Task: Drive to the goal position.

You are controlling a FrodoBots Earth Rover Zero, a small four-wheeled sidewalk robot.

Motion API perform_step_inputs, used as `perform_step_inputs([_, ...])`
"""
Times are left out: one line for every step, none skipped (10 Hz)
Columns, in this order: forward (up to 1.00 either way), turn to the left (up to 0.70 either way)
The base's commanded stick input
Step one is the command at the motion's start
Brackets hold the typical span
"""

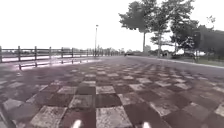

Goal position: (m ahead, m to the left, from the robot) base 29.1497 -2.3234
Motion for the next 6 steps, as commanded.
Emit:
perform_step_inputs([0.85,0.01])
perform_step_inputs([0.85,0.01])
perform_step_inputs([0.85,0.01])
perform_step_inputs([0.85,0.01])
perform_step_inputs([0.85,0.01])
perform_step_inputs([0.85,0.01])
